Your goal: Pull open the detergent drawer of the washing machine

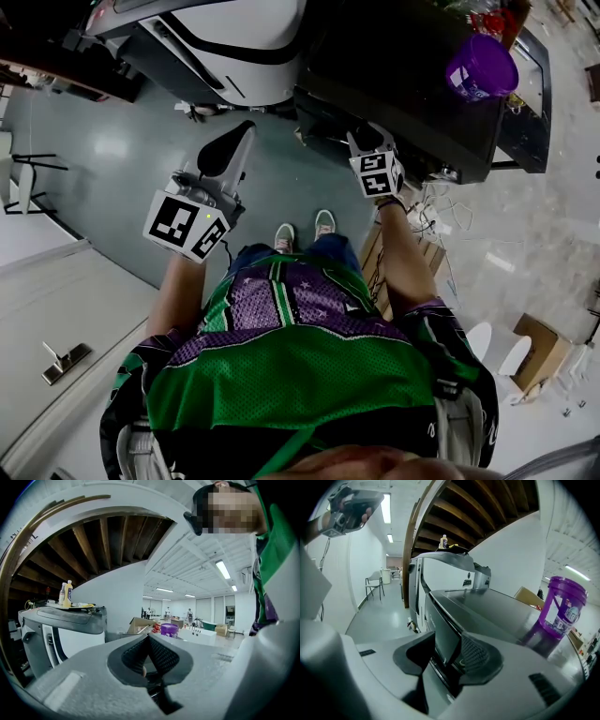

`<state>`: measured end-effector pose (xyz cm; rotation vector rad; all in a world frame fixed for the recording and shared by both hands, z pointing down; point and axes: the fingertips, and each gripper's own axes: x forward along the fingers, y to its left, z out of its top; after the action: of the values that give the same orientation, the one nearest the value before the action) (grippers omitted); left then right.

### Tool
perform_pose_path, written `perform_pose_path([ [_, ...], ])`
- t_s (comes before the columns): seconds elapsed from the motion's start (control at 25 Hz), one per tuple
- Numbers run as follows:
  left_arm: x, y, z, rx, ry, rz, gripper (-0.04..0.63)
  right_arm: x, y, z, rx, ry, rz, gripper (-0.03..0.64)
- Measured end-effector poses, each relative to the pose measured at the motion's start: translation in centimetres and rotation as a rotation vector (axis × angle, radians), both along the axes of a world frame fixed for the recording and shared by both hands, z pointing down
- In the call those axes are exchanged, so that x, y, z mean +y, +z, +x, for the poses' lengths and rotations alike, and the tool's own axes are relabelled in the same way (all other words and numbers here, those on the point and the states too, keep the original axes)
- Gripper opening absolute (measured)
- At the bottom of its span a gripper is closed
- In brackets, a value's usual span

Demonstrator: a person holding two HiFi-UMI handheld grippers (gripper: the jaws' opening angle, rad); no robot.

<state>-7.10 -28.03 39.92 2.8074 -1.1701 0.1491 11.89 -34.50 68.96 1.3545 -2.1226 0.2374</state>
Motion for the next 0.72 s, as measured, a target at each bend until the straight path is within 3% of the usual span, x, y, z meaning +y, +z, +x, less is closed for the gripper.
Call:
perform_pose_path([
  [0.72,-0.4,0.2,-1.0,0.014,-0.017,-0.009,0.017,-0.5,0.6,-0.6,0.104,-0.092,-0.027,0.149],
])
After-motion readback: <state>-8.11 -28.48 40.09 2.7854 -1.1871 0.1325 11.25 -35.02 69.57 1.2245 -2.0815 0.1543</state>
